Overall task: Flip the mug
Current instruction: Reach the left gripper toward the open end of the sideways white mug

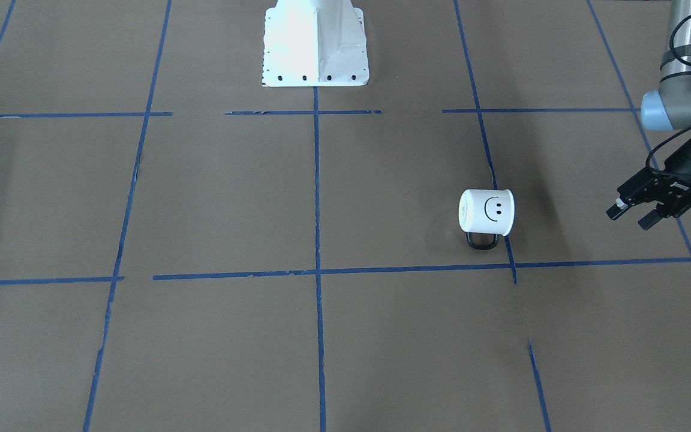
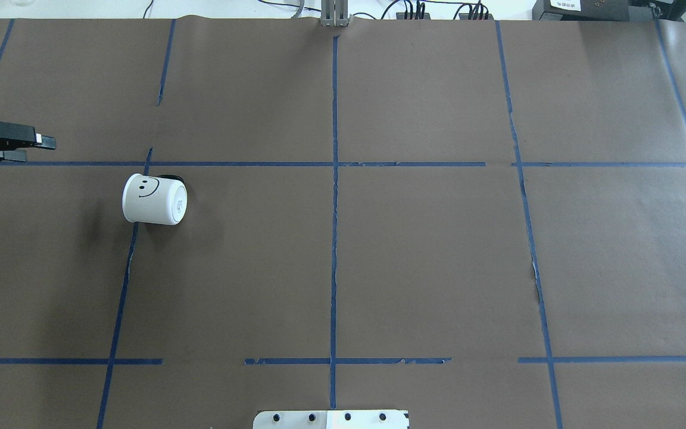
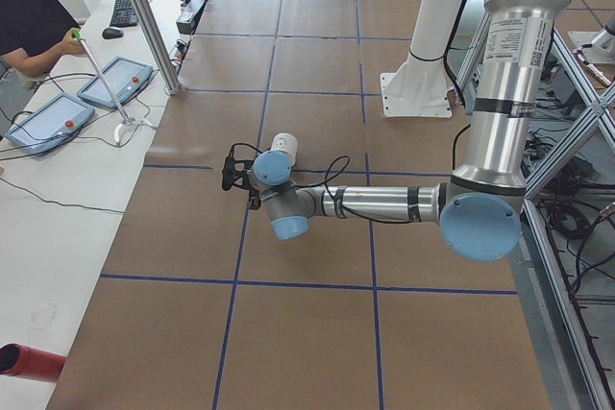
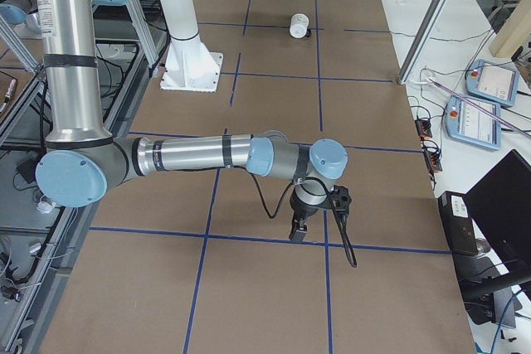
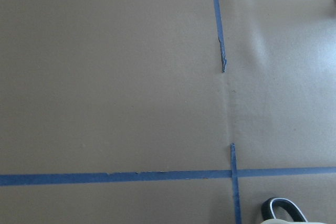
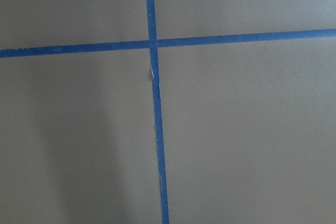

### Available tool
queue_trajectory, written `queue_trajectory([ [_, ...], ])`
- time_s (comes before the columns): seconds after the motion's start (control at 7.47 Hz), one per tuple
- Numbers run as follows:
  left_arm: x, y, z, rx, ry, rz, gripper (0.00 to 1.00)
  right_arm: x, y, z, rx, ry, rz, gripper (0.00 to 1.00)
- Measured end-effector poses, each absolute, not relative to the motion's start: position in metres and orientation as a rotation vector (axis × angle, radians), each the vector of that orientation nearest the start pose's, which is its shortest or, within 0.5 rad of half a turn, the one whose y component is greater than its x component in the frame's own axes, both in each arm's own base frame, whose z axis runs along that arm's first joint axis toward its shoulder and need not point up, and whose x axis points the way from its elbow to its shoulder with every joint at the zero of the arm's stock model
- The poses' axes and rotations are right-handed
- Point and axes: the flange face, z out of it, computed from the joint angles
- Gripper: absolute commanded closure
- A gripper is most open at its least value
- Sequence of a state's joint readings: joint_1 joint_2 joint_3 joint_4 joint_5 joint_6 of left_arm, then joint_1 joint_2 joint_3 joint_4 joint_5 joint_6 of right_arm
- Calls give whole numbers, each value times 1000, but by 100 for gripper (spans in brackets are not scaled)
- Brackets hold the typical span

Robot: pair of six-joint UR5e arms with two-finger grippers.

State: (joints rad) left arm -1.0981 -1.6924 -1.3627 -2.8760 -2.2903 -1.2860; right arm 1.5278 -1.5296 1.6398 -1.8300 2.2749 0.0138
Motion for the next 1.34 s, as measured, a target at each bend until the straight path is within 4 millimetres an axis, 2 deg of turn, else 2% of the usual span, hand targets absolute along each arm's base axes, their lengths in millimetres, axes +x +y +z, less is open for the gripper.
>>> queue_trajectory([
  [0.27,231,-517,532,180,1355,-368,0,48,-497,634,-164,-698,25,0],
  [0.67,269,-517,517,87,1448,-459,0,48,-497,634,-163,-698,25,0],
  [0.94,303,-512,500,47,1490,-487,0,48,-497,634,-163,-698,25,0],
  [1.07,317,-507,495,30,1503,-486,0,48,-497,634,-163,-698,25,0],
  [1.34,331,-500,491,14,1513,-472,0,48,-497,634,-163,-698,25,0],
])
